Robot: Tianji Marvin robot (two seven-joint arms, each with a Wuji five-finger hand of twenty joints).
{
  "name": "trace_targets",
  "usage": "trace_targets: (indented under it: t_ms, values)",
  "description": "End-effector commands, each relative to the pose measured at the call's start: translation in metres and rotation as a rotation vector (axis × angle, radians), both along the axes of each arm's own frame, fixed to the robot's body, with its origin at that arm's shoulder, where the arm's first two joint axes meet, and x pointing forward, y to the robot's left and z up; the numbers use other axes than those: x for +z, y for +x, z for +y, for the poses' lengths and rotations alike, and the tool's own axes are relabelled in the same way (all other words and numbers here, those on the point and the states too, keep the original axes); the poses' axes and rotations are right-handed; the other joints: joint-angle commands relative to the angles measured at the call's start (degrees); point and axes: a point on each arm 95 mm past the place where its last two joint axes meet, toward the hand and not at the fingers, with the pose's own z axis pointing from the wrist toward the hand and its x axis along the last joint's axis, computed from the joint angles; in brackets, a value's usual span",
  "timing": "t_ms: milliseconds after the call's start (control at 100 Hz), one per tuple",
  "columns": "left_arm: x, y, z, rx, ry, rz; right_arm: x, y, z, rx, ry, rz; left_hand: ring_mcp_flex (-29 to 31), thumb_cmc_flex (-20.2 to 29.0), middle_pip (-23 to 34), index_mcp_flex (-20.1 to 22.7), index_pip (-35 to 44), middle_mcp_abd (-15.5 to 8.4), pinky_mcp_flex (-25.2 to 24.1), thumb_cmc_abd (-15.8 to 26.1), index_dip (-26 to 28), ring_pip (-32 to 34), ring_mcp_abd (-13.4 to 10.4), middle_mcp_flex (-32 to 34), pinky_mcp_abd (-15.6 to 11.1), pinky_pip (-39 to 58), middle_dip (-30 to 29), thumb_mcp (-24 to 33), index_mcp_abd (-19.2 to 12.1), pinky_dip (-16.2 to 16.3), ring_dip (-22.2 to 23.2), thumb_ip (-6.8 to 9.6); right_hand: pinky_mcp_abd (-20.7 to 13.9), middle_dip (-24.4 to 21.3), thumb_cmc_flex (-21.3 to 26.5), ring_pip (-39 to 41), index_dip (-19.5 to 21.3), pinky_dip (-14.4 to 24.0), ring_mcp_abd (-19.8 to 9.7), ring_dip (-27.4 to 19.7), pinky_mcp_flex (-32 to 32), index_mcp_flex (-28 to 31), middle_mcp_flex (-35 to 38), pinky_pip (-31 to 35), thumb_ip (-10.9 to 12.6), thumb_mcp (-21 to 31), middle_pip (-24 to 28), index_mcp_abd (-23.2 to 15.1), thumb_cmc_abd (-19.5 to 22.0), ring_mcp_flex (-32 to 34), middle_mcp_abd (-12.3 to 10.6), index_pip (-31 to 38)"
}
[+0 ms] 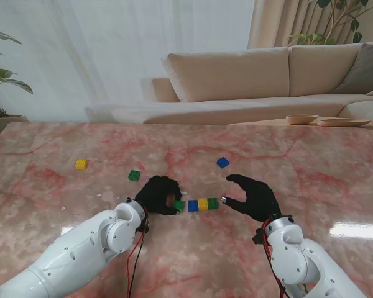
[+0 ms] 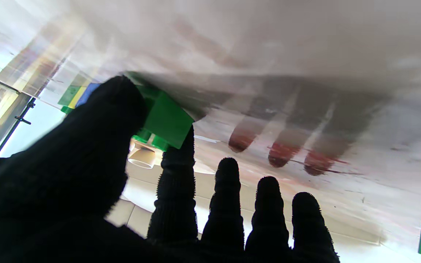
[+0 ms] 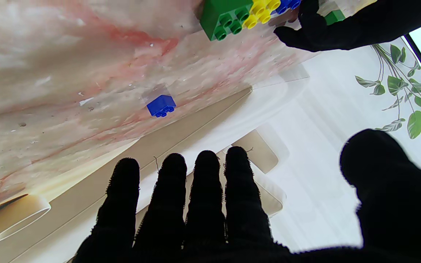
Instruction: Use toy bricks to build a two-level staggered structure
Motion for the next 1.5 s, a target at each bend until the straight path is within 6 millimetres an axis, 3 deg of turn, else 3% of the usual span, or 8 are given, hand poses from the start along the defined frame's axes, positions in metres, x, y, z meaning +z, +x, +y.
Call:
trace_targets:
  t_ms: [0,490,710,1030,1490]
  values:
    - [-0.005,-0.001,-0.004,0.002,0.002,0.013,-0.005,-0.003,0.001,0.004,0.001,0.024,-1.39,-1.23,0.02,0.07,0.47,0.04,-0.89,3.1,0.39,0.53,1.0,-2.68,-0.53,-1.85,0.23,0.42,-1.14,1.01,0.09,0.77,-0.02,0.19,0.26,-0.35,-0.43,-1.14,0.12,-0.47,-0.43,0.14,0.03,0.0,0.79,1.26,-0.01,-0.41,-0.54,-0.91,0.15,0.71]
    - [-0.012,0.0,-0.014,-0.02,-0.015,0.03,-0.006,-0.004,-0.001,0.002,0.002,0.032,-1.28,-0.93,-0.06,-0.11,3.16,-0.05,-0.87,2.8,4.36,0.38,0.99,-2.53,-0.45,-2.45,0.26,-0.49,-2.64,1.58,0.15,0.48,0.03,0.17,0.21,-0.36,-0.44,-1.12,0.13,-0.47,-0.44,0.13,0.01,-0.01,0.77,1.34,-0.05,-0.42,-0.49,-0.94,0.09,0.69]
    - [-0.013,0.0,-0.014,-0.025,-0.012,0.034,-0.007,-0.004,-0.001,0.003,0.004,0.035,-1.37,-1.84,-0.21,-0.9,2.06,0.07,-0.9,3.59,4.24,0.26,1.08,-2.73,-0.45,-2.65,0.22,-0.64,-1.66,1.73,0.12,0.81,0.05,0.17,0.21,-0.34,-0.44,-1.1,0.14,-0.47,-0.45,0.19,0.0,-0.01,0.76,1.35,-0.06,-0.46,-0.49,-0.88,0.0,0.71]
    - [-0.015,0.001,-0.016,-0.028,-0.01,0.041,-0.007,-0.005,-0.002,0.001,0.003,0.038,-1.56,-5.58,-0.37,-3.86,-0.56,0.04,-0.97,4.68,5.28,0.04,1.02,-3.33,-0.47,-3.33,0.24,2.11,0.88,2.31,0.17,4.42,0.07,0.17,0.32,-0.34,-0.44,-1.08,0.14,-0.47,-0.4,0.19,0.04,0.0,0.73,1.37,-0.04,-0.42,-0.58,-0.86,0.04,0.72]
    - [-0.015,0.0,-0.014,-0.038,-0.006,0.045,-0.008,-0.004,-0.002,0.002,0.003,0.036,-1.84,-6.63,-0.72,-7.83,-2.95,-0.01,-0.86,0.8,5.35,-0.42,1.19,-3.94,-0.35,-4.07,-0.01,1.57,3.06,2.01,-0.01,3.65,0.05,0.17,0.34,-0.36,-0.45,-1.05,0.05,-0.47,-0.38,0.12,0.0,0.02,0.72,1.24,-0.03,-0.32,-0.65,-0.9,0.08,0.69]
